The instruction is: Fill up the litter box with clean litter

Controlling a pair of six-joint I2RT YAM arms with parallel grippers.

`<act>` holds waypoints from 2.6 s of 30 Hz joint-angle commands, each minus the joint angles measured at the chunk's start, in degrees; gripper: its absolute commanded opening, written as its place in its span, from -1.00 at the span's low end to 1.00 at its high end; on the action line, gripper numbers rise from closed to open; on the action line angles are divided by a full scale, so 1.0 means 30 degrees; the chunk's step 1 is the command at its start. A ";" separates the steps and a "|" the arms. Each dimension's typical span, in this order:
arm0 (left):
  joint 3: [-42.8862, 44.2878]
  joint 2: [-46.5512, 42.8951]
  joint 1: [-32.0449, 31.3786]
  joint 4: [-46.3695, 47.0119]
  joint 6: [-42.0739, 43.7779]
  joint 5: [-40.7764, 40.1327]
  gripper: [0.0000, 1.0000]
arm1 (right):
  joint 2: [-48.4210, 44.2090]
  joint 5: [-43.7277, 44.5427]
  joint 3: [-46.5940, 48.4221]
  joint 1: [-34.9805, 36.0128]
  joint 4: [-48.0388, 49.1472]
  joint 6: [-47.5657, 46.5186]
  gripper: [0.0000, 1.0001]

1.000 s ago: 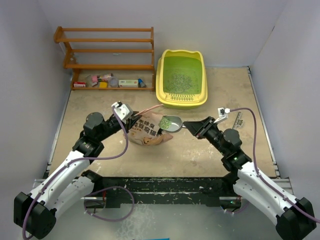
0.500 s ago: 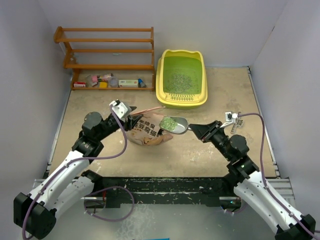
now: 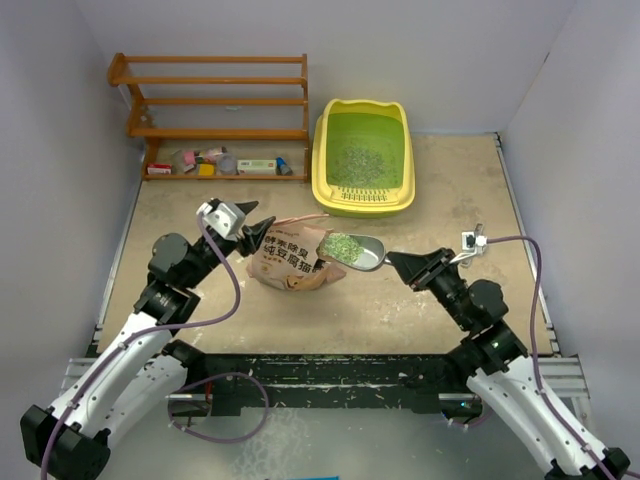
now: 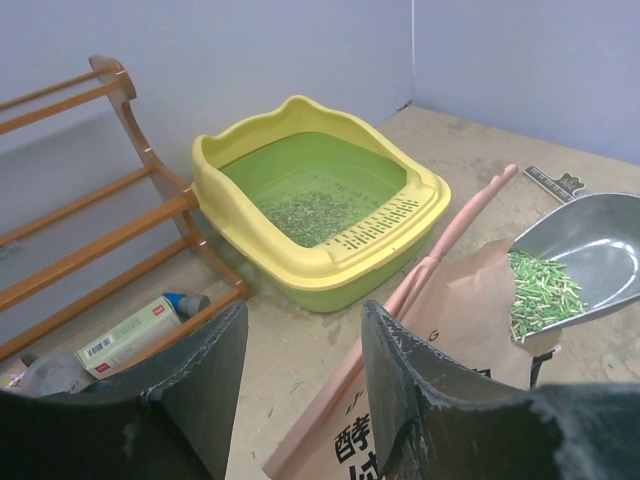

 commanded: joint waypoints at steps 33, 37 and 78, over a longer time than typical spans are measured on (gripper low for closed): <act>0.0500 0.0000 0.0075 0.0604 -0.0697 -0.0946 0.05 | 0.1978 0.4964 0.4048 -0.0082 0.2466 -0.0329 -1.00; 0.0603 0.0000 0.0073 0.0438 -0.0700 -0.1052 0.05 | 0.3860 0.5288 0.5208 -0.0082 0.3283 -0.0791 -1.00; 0.0971 -0.0307 0.0075 0.0020 -0.0825 -0.0803 0.07 | 2.2735 -0.0103 2.5801 -0.7452 -0.4359 -0.5214 -1.00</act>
